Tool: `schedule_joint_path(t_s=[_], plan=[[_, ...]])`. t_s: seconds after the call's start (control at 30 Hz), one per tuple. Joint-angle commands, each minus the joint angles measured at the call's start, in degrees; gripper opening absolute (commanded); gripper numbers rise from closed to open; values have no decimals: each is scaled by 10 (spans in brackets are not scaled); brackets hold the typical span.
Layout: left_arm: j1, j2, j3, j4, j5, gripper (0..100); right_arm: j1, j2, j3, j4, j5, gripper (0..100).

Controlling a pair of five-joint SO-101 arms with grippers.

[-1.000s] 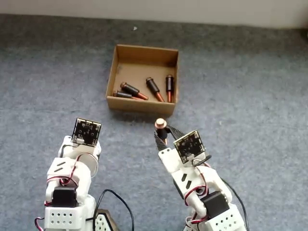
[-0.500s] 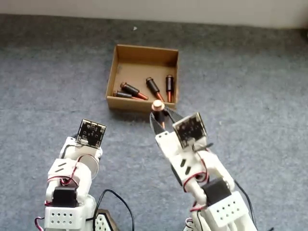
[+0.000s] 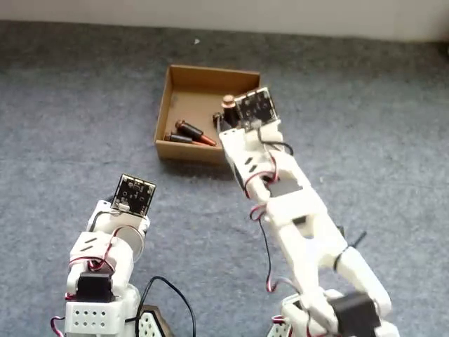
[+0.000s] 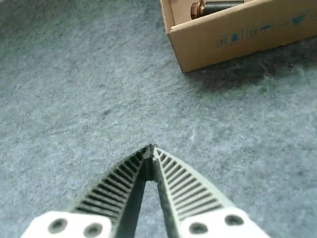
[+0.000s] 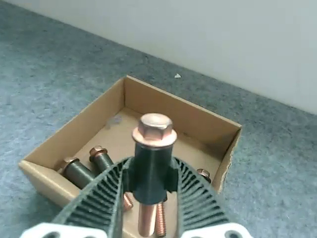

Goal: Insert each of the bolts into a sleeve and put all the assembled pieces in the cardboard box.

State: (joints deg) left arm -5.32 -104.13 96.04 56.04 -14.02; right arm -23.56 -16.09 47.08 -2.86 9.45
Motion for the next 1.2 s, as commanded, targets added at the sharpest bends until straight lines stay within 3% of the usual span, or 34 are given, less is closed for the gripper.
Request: schedule_joint_path(t_s=[0.0,0.23,0.43,0.6,0.73,0.87,1.17], plan=[[7,0,11,3,-5,16,19,90,-80,-51,6,9],[7,0,11,3,-5,17,40,238,-124,-89,6,9],[7,0,11,3,-5,17,40,243,-121,-85,6,15],[7,0,11,4,-5,17,37,243,-120,-85,6,101],[7,0,11,4,-5,17,36,240,-120,-85,6,107],[7,0,11,4,-5,17,36,193,-93,-73,4,106],[7,0,11,4,-5,16,11,-63,72,-73,6,104]])
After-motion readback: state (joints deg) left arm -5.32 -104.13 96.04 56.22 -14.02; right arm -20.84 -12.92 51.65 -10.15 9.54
